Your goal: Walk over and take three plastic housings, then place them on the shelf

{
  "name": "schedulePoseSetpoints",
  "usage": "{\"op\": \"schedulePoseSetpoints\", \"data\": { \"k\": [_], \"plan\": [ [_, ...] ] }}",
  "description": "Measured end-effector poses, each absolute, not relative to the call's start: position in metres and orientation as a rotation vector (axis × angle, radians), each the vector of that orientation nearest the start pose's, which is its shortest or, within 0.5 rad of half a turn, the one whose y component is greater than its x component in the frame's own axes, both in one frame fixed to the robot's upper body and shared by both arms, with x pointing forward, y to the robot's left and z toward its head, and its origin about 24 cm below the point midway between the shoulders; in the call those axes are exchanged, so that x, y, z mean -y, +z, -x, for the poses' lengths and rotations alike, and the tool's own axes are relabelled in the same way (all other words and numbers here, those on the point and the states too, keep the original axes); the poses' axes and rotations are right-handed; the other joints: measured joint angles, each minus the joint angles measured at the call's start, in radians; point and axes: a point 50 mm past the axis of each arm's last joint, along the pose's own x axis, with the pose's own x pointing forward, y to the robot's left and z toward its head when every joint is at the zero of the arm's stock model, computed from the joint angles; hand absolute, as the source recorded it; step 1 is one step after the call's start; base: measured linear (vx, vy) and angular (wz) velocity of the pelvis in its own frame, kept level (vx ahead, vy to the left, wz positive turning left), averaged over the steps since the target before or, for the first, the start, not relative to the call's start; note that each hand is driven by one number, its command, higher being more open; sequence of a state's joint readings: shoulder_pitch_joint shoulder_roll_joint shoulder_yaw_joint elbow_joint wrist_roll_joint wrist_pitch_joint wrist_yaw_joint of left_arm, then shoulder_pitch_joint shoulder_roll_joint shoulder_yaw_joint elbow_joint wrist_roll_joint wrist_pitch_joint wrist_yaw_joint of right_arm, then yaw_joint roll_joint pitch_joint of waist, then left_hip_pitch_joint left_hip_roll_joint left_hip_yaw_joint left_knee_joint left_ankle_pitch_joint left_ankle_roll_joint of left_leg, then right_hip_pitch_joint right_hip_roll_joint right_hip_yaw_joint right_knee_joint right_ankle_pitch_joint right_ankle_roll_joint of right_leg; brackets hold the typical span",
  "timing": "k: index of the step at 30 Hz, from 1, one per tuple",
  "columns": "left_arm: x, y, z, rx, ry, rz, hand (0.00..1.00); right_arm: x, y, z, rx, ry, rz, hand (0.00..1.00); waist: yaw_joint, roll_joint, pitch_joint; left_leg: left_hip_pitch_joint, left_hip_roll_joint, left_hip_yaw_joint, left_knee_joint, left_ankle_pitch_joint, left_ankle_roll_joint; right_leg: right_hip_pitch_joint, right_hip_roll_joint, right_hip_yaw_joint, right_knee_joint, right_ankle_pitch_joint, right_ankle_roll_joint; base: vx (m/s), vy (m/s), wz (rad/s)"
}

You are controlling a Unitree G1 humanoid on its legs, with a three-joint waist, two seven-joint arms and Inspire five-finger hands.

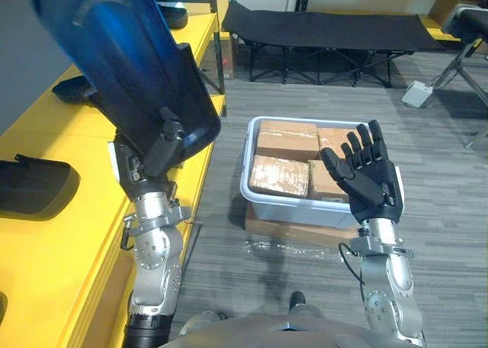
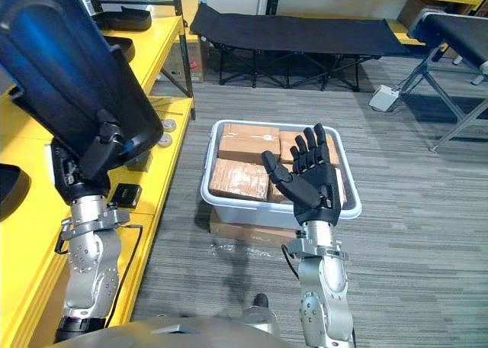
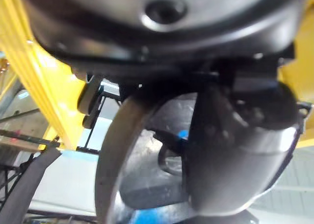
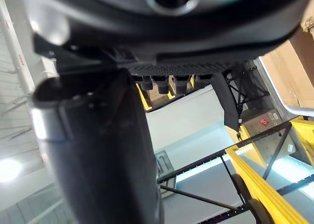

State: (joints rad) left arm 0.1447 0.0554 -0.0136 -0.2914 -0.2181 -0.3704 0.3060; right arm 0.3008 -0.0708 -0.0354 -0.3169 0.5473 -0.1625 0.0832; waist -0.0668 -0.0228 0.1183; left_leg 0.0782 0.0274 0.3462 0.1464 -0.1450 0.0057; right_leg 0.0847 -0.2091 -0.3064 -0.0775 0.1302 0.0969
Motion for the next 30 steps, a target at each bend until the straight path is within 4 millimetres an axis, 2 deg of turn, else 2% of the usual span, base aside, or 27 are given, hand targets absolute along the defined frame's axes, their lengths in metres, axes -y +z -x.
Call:
{"op": "schedulePoseSetpoints", "data": {
  "k": [3, 6, 10, 13, 17, 22, 24, 25, 28, 30],
  "plan": [
    [-0.189, 0.109, -0.199, 0.506, 0.362, 0.196, 0.0, 0.184, 0.065, -0.193, 0.217, -0.008, -0.458, 1.0, 0.009, -0.003, 0.001, -0.001, -0.004, -0.025, -0.012, 0.009, -0.001, 0.009, -0.001, -0.029, 0.0, -0.005, 0.004, 0.0, -0.032, 0.24],
    [-0.201, 0.112, -0.185, 0.526, 0.425, 0.181, 0.0, 0.183, 0.052, -0.194, 0.167, -0.005, -0.462, 1.0, 0.022, -0.007, 0.004, -0.017, -0.006, -0.073, -0.011, 0.017, -0.002, 0.023, -0.001, -0.08, 0.0, -0.012, 0.005, 0.01, -0.048, 0.44],
    [-0.216, 0.121, -0.167, 0.574, 0.521, 0.167, 0.0, 0.178, 0.044, -0.198, 0.125, 0.016, -0.462, 1.0, 0.065, -0.011, 0.013, -0.034, -0.007, -0.126, -0.011, 0.027, -0.002, 0.041, 0.001, -0.14, -0.001, -0.016, 0.0, 0.0, -0.044, 0.44],
    [-0.23, 0.131, -0.151, 0.642, 0.59, 0.115, 0.0, 0.168, 0.052, -0.211, 0.157, 0.087, -0.461, 1.0, 0.101, -0.018, 0.028, -0.04, -0.012, -0.169, -0.011, 0.035, -0.002, 0.061, 0.0, -0.185, -0.001, -0.021, -0.004, -0.02, -0.018, 0.4],
    [-0.243, 0.138, -0.13, 0.68, 0.659, 0.087, 0.0, 0.152, 0.073, -0.232, 0.231, 0.215, -0.431, 1.0, 0.15, -0.021, 0.031, -0.053, -0.014, -0.193, -0.007, 0.041, -0.002, 0.067, 0.0, -0.209, 0.0, -0.028, -0.007, -0.01, -0.006, 0.22],
    [-0.245, 0.136, -0.127, 0.677, 0.63, 0.114, 0.0, 0.143, 0.08, -0.246, 0.24, 0.263, -0.426, 1.0, 0.152, -0.016, 0.046, -0.101, -0.013, -0.232, 0.069, 0.029, -0.001, 0.109, 0.001, -0.295, 0.007, -0.05, -0.004, -0.02, -0.018, 0.5],
    [-0.244, 0.137, -0.129, 0.687, 0.589, 0.13, 0.0, 0.143, 0.076, -0.247, 0.208, 0.26, -0.391, 1.0, 0.15, -0.006, 0.059, -0.109, 0.0, -0.186, 0.081, 0.012, 0.011, 0.127, -0.007, -0.333, 0.022, -0.07, 0.002, -0.06, 0.003, 0.52],
    [-0.243, 0.138, -0.13, 0.696, 0.572, 0.136, 0.0, 0.143, 0.072, -0.245, 0.19, 0.259, -0.368, 1.0, 0.143, 0.0, 0.06, -0.103, 0.026, -0.104, 0.082, 0.002, 0.01, 0.131, -0.015, -0.347, 0.036, -0.077, 0.011, -0.02, 0.019, 0.48],
    [-0.24, 0.143, -0.133, 0.742, 0.53, 0.136, 0.0, 0.145, 0.071, -0.244, 0.175, 0.265, -0.321, 1.0, 0.138, 0.014, 0.068, -0.102, 0.027, -0.079, 0.075, 0.028, 0.008, 0.122, -0.034, -0.349, 0.065, -0.088, 0.008, 0.0, 0.081, 0.25],
    [-0.239, 0.151, -0.137, 0.787, 0.481, 0.118, 0.0, 0.148, 0.071, -0.244, 0.179, 0.266, -0.32, 1.0, 0.132, 0.016, 0.067, -0.103, 0.018, -0.078, 0.065, 0.031, 0.012, 0.095, -0.037, -0.293, 0.101, -0.119, -0.018, 0.04, 0.091, -0.03]
  ]
}}
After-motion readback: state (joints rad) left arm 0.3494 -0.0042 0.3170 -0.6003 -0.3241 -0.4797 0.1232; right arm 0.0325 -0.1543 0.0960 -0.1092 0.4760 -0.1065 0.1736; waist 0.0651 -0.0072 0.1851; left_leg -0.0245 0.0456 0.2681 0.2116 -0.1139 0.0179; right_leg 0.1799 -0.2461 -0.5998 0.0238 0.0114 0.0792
